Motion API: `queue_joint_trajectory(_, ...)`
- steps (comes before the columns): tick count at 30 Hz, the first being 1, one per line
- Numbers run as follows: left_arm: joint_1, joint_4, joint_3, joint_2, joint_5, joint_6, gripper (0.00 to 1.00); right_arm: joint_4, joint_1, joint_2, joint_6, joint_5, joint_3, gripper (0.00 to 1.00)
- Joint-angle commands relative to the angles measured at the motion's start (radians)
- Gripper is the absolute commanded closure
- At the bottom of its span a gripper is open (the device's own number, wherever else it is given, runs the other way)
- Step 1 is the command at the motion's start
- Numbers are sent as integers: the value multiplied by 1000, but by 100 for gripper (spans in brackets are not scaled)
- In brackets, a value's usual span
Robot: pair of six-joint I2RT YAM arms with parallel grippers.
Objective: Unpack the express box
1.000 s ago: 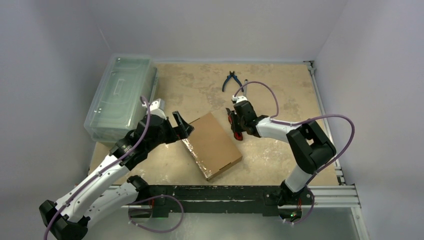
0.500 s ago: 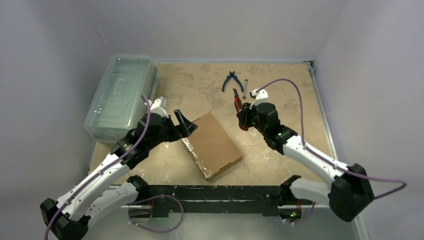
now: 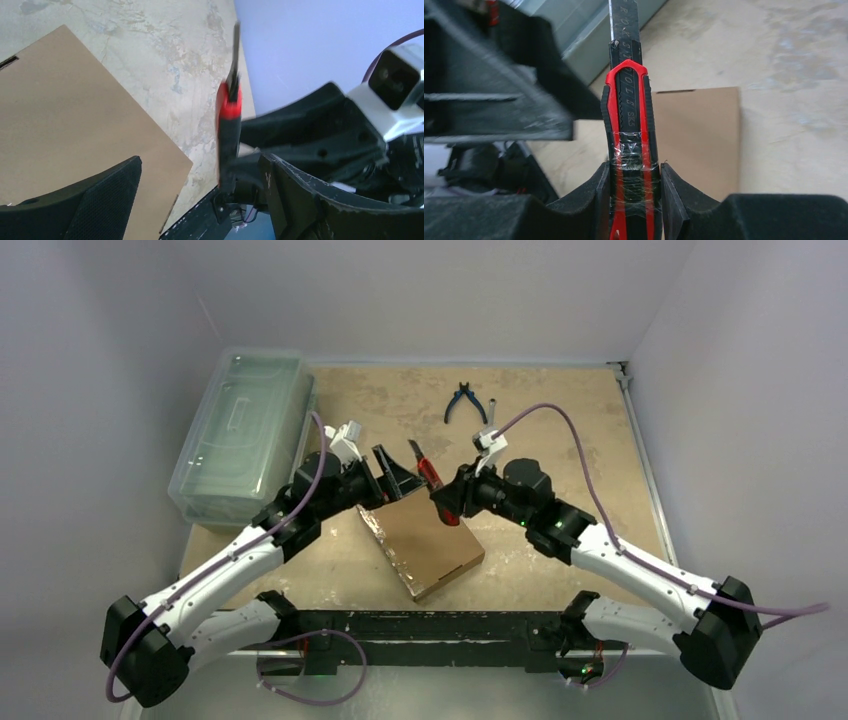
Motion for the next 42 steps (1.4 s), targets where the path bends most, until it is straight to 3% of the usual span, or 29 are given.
queue_joint_trajectory(1, 7, 128, -1, 15, 26, -49, 13, 72, 94, 12, 91, 34, 64, 100)
queue_joint_trajectory(10, 8, 135, -24, 56, -20, -31, 40, -1, 208, 74, 131, 251, 107, 100)
queue_joint_trajectory(19, 7, 191, -18, 127, 32, -33, 68, -11, 239, 91, 132, 306, 131, 100)
queue_joint_trajectory(24, 29, 248, -20, 140, 73, -45, 94, -21, 243, 82, 107, 280, 147, 98)
queue_joint_trajectory(25, 39, 277, -26, 139, 95, -55, 100, -22, 243, 76, 106, 269, 144, 88)
queue_joint_trajectory(30, 102, 627, -122, 111, 203, -177, 100, 22, 241, 12, 225, 189, 93, 12)
queue_joint_trajectory(31, 112, 702, -142, 106, 213, -221, 100, 38, 241, -8, 254, 177, 81, 3)
queue_joint_trajectory(37, 122, 1058, -195, 138, 237, -391, 100, 218, 239, -68, 446, 128, 13, 1)
queue_joint_trajectory(40, 122, 1255, -242, 158, 214, -490, 100, 196, 236, -90, 551, 218, 5, 1)
queue_joint_trajectory(42, 122, 1352, -272, 165, 182, -529, 100, 297, 235, -117, 624, 259, -59, 6)
